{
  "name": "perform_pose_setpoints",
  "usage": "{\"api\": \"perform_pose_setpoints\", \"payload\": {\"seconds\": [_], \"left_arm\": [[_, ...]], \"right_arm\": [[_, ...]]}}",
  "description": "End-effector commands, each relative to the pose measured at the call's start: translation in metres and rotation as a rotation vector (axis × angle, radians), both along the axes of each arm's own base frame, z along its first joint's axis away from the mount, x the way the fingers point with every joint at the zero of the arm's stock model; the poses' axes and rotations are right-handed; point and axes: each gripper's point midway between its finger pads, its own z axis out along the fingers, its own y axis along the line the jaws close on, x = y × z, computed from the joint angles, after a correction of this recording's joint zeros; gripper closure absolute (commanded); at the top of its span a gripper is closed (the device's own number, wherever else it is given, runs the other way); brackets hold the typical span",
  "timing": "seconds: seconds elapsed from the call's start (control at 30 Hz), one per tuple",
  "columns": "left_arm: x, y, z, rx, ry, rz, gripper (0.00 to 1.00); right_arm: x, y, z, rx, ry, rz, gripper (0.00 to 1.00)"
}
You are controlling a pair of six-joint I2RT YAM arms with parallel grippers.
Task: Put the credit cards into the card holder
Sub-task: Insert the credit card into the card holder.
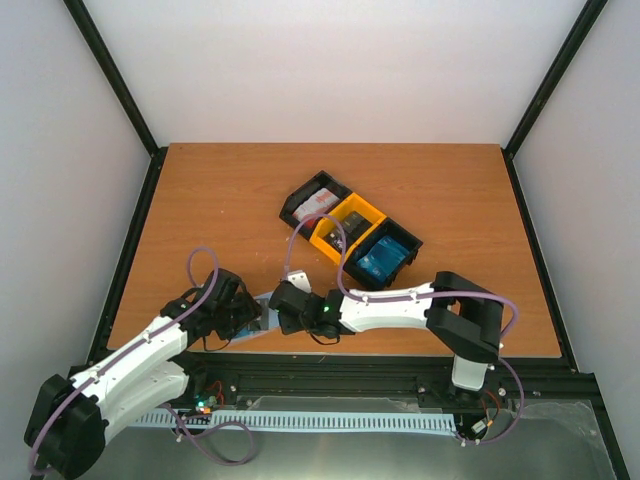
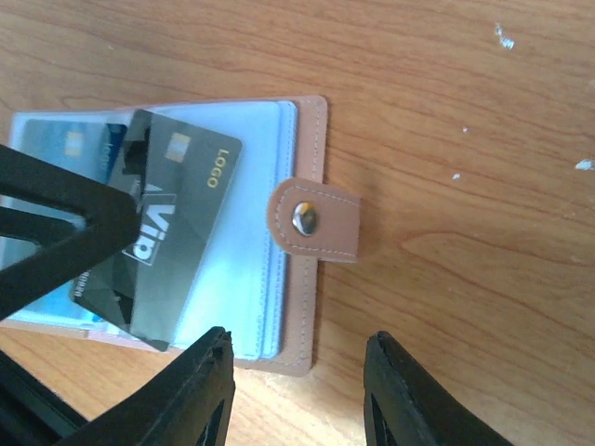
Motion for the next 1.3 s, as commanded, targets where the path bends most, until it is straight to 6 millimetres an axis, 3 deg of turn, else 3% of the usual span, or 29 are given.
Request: {"api": "perform_pose_setpoints", "payload": {"seconds": [0.0, 0.2, 0.43, 0.7, 1.0, 1.27], "left_arm": [[-0.005, -0.003, -0.002, -0.009, 0.019, -0.040, 0.37], [-0.006, -0.010, -0.002, -0.040, 0.015, -0.069, 0.37], [-0.006, -0.013, 0.002, -0.065, 0.001, -0.076, 0.37], [-0.008, 0.011, -0.004, 0.041, 0.029, 0.020, 0.38], [-0.003, 0.010, -0.001, 0.039, 0.016, 0.037, 0.42], [-0.003, 0.011, 0.000, 0.032, 0.011, 0.053, 0.46]], "right_arm": [[-0.003, -0.002, -0.022, -0.043, 0.045, 0.045, 0.60], [-0.010, 0.003, -0.035, -0.047, 0.094, 0.069, 0.61], [-0.014, 0.008, -0.037, -0.045, 0.110, 0.104, 0.64], [-0.024, 0.012, -0.046, -0.145, 0.040, 0.296, 0.58], [-0.028, 0.013, -0.056, -0.216, -0.039, 0.426, 0.34], [-0.021, 0.016, -0.069, -0.273, -0.093, 0.388, 0.28]]}}
